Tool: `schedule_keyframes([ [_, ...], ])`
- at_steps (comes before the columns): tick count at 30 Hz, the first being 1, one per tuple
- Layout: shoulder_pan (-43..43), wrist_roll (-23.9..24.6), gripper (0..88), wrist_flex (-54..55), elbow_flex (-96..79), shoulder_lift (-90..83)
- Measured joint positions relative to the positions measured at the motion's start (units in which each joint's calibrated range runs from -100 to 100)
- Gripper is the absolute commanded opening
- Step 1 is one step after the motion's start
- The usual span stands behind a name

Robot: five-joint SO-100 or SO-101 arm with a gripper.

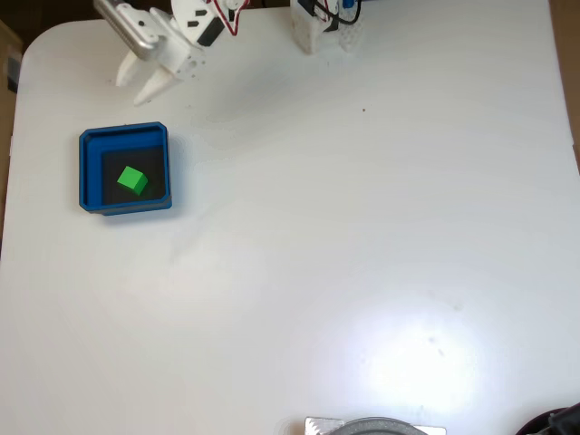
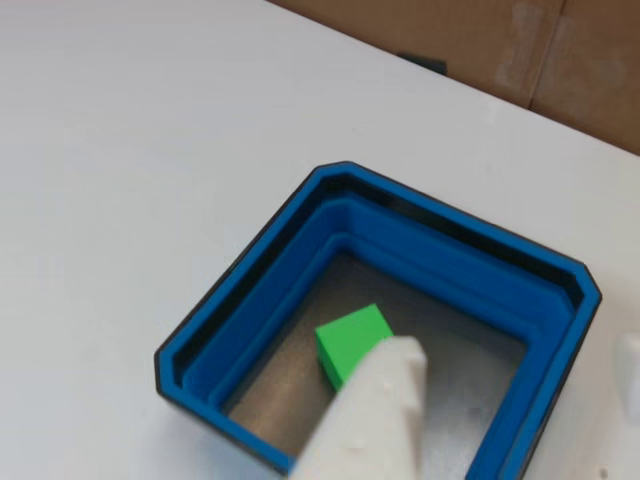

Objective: Pick up green cube and drop it in the blue box

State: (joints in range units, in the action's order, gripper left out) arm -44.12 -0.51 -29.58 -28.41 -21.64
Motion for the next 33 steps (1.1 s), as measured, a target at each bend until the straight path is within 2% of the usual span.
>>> schedule_keyframes([
  [22,0.00,0.05,14.1,0.00,-44.74,-46.70],
  [33,0.00,0.05,14.1,0.00,-59.69,-63.32],
])
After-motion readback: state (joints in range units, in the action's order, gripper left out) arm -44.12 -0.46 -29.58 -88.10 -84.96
